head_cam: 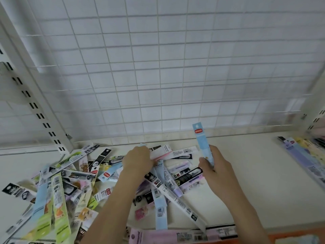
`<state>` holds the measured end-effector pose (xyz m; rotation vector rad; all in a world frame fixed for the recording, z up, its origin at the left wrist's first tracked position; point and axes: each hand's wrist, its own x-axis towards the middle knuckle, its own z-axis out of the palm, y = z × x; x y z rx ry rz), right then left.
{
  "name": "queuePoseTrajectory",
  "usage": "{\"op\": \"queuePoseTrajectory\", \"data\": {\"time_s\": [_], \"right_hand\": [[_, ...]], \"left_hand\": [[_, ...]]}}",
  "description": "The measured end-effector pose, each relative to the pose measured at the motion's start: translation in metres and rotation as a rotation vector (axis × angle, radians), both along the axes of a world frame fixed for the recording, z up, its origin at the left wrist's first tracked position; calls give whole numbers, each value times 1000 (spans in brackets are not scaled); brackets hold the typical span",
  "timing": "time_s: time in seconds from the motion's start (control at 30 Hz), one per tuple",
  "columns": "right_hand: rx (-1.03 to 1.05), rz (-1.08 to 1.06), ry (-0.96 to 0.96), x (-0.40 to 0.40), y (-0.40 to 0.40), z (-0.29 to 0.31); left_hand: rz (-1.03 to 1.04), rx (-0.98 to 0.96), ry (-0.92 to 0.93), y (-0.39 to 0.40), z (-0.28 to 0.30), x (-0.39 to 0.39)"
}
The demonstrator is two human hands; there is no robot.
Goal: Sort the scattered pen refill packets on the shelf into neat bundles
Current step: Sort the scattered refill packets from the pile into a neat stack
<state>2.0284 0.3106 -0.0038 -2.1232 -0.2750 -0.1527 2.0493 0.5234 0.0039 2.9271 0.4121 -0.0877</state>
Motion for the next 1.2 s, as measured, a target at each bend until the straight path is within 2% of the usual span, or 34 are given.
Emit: {"op": "queuePoseTrajectory", "data": {"time_s": [0.2, 0.33, 0.53, 0.63, 0.83, 0.9, 1.03, 1.2], "right_hand": [[-31, 53, 1, 11, -22, 0], [-37, 66, 36, 19, -32, 1], [-184, 125, 15, 30, -22, 1], [-230, 210, 25, 28, -12, 3], [-367, 455, 127, -5, 15, -5], [-448, 494, 140, -13, 20, -8], [-442, 460, 160, -11, 18, -13], [-224, 346, 166, 3, -8, -11]], "left_hand": [[71, -105, -129, -4, 19, -6], [142, -267, -344, 3, 38, -23], [221, -356, -511, -10, 52, -50], [242, -381, -516, -9, 46, -62], [326, -414, -652, -12, 37, -92], [321, -442, -646, -15, 36, -102], [326, -476, -584, -20, 29, -114], [365, -388, -410, -26, 17, -107]]}}
